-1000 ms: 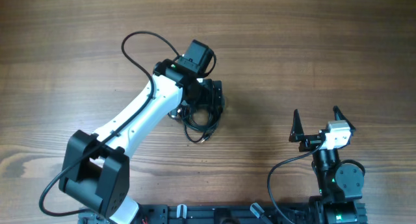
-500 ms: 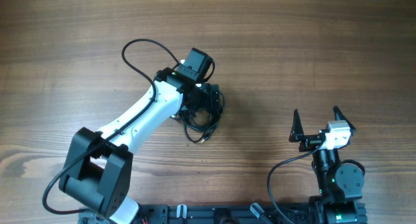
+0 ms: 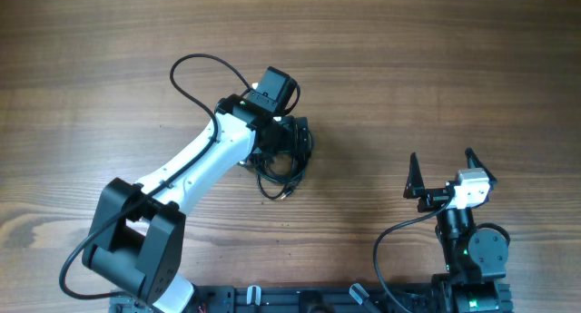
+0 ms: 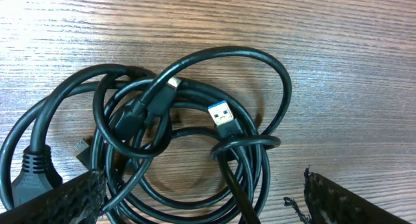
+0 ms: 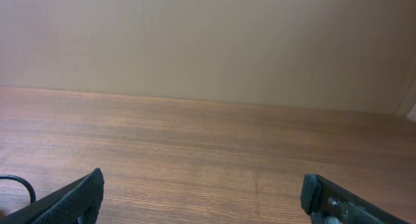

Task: Untangle cables
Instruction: 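Lower the left gripper onto a cable loop in the bundle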

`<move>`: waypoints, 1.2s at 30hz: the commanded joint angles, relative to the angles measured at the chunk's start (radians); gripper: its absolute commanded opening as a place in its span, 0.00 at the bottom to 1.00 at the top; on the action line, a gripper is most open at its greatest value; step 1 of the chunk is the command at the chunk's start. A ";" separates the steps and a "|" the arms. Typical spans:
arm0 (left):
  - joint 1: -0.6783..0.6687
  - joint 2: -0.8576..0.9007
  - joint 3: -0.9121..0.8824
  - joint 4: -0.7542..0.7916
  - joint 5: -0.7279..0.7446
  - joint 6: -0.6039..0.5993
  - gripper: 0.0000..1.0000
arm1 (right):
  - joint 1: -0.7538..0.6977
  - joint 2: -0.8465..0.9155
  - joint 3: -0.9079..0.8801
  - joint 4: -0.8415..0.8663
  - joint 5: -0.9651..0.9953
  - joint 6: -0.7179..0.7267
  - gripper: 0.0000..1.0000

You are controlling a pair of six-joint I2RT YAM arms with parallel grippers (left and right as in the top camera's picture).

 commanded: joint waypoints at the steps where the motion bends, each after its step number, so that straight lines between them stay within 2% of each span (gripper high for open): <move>1: -0.001 0.007 -0.010 0.006 -0.018 -0.003 1.00 | 0.005 0.000 0.000 0.003 -0.008 -0.009 1.00; 6: -0.001 0.007 -0.010 0.005 -0.017 -0.003 0.97 | 0.005 0.000 0.000 0.003 -0.008 -0.009 1.00; 13: -0.001 0.007 -0.010 0.005 -0.017 -0.003 0.84 | 0.005 0.000 0.000 0.003 -0.008 -0.008 1.00; 20: -0.001 0.007 -0.010 0.005 -0.018 -0.003 0.85 | 0.005 0.000 0.000 0.003 -0.008 -0.009 1.00; 21: -0.001 0.007 -0.010 0.005 -0.017 -0.003 0.88 | 0.005 0.000 0.000 0.003 -0.008 -0.009 1.00; 28: -0.001 0.007 -0.010 0.005 -0.018 -0.002 0.90 | 0.005 0.000 0.000 0.003 -0.008 -0.009 1.00; 33: -0.001 0.007 -0.010 0.005 -0.018 -0.003 0.88 | 0.005 0.000 0.000 0.003 -0.008 -0.009 1.00; 36: -0.001 0.007 -0.010 0.005 -0.017 -0.003 0.82 | 0.005 0.000 0.000 0.003 -0.008 -0.009 1.00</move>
